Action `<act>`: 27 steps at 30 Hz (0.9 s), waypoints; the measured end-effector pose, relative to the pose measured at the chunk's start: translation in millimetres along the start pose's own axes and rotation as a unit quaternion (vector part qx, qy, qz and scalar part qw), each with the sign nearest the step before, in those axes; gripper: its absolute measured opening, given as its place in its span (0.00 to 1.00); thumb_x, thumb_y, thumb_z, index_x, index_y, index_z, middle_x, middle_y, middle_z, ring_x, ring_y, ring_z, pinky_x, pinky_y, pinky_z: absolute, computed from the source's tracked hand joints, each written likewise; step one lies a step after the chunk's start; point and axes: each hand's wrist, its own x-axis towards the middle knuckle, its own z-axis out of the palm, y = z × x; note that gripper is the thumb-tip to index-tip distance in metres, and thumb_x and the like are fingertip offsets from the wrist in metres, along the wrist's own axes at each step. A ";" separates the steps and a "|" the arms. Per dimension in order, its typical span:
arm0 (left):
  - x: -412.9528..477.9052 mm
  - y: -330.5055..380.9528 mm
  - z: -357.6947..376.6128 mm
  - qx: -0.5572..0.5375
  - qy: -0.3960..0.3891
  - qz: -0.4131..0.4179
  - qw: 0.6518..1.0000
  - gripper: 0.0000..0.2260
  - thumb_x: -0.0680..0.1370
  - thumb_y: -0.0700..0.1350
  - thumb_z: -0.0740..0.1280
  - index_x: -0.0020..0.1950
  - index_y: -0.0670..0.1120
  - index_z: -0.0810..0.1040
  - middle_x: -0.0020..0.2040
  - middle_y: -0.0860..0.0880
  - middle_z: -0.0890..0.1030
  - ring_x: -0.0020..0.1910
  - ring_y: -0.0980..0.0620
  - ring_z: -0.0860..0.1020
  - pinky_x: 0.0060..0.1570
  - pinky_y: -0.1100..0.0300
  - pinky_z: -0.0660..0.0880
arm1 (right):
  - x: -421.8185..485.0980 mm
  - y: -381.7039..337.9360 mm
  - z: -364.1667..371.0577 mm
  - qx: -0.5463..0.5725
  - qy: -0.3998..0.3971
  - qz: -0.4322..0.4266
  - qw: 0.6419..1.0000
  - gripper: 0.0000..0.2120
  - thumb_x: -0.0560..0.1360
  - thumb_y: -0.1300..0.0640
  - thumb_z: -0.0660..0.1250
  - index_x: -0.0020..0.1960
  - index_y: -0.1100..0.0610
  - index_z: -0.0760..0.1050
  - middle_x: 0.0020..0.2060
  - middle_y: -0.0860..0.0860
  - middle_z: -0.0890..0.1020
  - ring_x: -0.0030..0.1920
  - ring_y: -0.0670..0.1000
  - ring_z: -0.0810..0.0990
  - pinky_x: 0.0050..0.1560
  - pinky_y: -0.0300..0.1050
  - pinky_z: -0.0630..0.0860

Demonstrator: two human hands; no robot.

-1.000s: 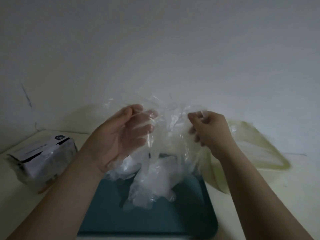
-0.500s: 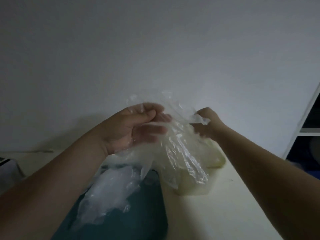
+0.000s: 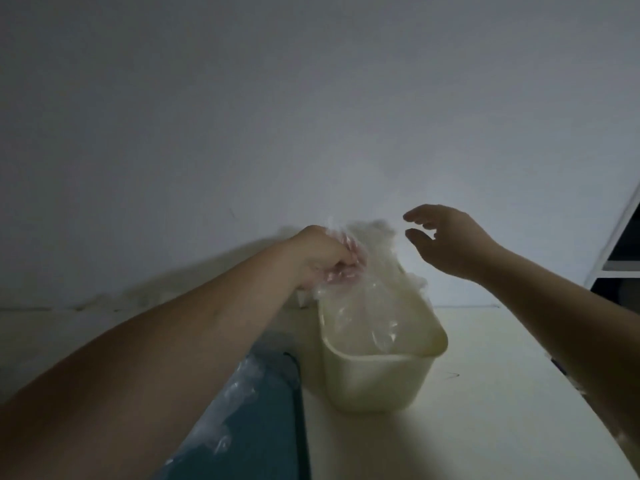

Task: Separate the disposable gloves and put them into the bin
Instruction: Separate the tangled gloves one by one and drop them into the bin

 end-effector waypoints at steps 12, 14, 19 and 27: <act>14.0 -19.9 10.8 0.217 0.107 0.152 0.958 0.35 0.75 0.37 0.77 0.79 0.49 0.67 0.71 0.47 0.74 0.65 0.47 0.78 0.56 0.57 0.77 | -36.1 -55.2 59.2 -0.163 -0.384 -0.021 0.909 0.35 0.81 0.33 0.59 0.84 0.43 0.53 0.82 0.51 0.63 0.78 0.57 0.66 0.76 0.53 0.63; -6.4 -13.0 -5.9 0.224 0.125 0.186 0.948 0.31 0.77 0.40 0.76 0.77 0.49 0.68 0.71 0.48 0.75 0.64 0.49 0.78 0.59 0.58 0.77 | -34.0 -59.5 75.8 -0.173 -0.413 -0.005 0.894 0.37 0.80 0.29 0.57 0.83 0.44 0.54 0.81 0.51 0.63 0.78 0.58 0.66 0.76 0.54 0.63; -65.1 -28.4 -46.4 0.253 0.121 0.161 0.946 0.23 0.79 0.46 0.75 0.73 0.52 0.74 0.65 0.54 0.78 0.57 0.57 0.79 0.56 0.59 0.79 | -37.5 -76.8 98.0 -0.259 -0.464 -0.015 0.847 0.25 0.87 0.46 0.53 0.80 0.56 0.64 0.76 0.56 0.70 0.73 0.57 0.70 0.72 0.52 0.65; -135.6 -90.9 -108.9 0.526 0.075 0.064 0.845 0.15 0.78 0.57 0.72 0.63 0.54 0.82 0.61 0.55 0.80 0.59 0.54 0.79 0.59 0.58 0.76 | -34.2 -118.0 61.3 -0.291 -0.340 -0.012 0.894 0.08 0.81 0.55 0.62 0.50 0.59 0.74 0.50 0.53 0.78 0.55 0.56 0.79 0.63 0.51 0.78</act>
